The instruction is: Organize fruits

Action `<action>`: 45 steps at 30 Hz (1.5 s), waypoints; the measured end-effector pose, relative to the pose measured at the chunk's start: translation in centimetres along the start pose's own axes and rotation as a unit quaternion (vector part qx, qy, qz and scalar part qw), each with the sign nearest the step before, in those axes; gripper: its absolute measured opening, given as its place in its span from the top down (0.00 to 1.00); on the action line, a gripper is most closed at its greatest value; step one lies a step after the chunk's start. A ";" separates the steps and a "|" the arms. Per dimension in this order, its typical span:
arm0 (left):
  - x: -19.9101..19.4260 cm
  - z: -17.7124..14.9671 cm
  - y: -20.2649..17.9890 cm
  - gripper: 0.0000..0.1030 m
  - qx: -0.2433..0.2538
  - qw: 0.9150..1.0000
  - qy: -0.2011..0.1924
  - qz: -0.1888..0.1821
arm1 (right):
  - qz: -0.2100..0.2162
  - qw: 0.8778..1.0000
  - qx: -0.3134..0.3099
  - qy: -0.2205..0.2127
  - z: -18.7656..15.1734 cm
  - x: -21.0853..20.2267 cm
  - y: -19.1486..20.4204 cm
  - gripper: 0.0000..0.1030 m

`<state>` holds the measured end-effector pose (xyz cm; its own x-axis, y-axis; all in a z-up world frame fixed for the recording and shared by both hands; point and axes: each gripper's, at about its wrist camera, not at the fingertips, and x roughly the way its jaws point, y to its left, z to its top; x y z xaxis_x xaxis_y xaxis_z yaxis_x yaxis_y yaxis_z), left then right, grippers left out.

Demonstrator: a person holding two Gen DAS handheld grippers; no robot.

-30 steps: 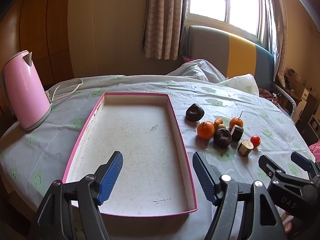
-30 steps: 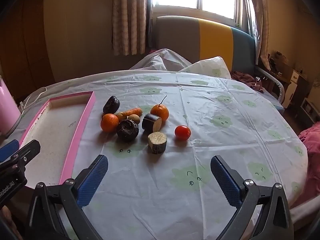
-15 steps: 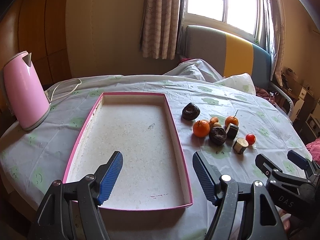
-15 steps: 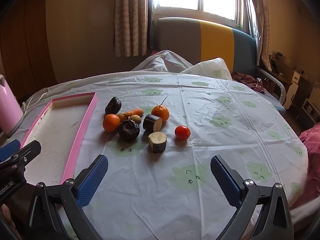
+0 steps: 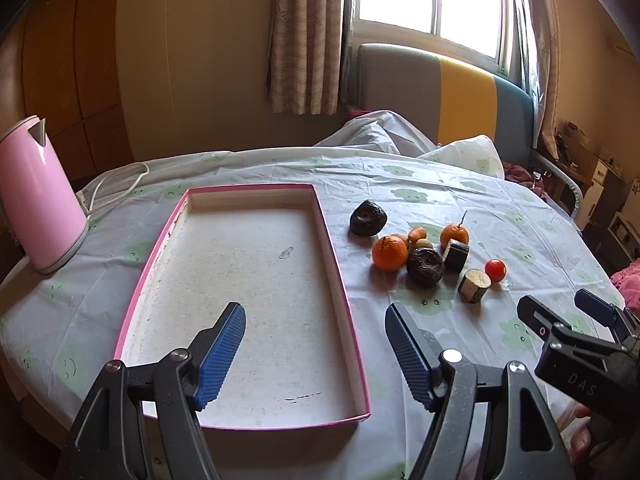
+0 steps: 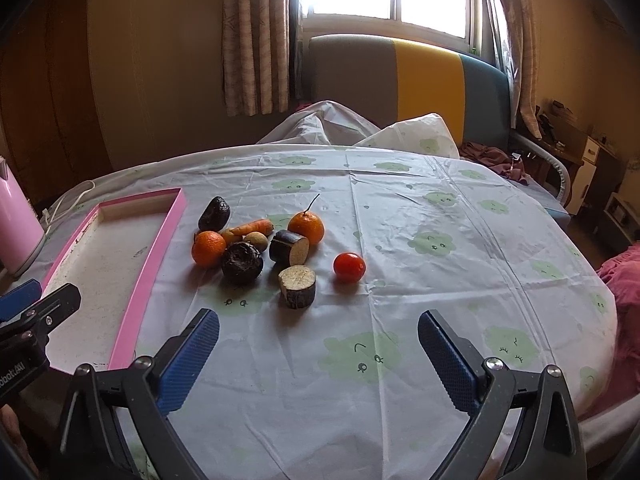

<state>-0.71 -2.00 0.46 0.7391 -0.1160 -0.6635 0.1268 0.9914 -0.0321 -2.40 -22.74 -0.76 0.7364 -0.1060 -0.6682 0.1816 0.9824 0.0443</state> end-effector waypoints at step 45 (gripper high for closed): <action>12.2 1.5 -15.1 0.52 0.095 0.972 0.128 -0.174 | 0.024 0.997 0.034 0.057 1.2 6.4 -8.8 0.59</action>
<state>7.41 -18.49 -6.06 0.4439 -0.3993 -0.8022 0.4776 0.8629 -0.1652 1.47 -32.29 -4.57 0.6668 -0.0366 -0.7443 0.1946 0.9727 0.1265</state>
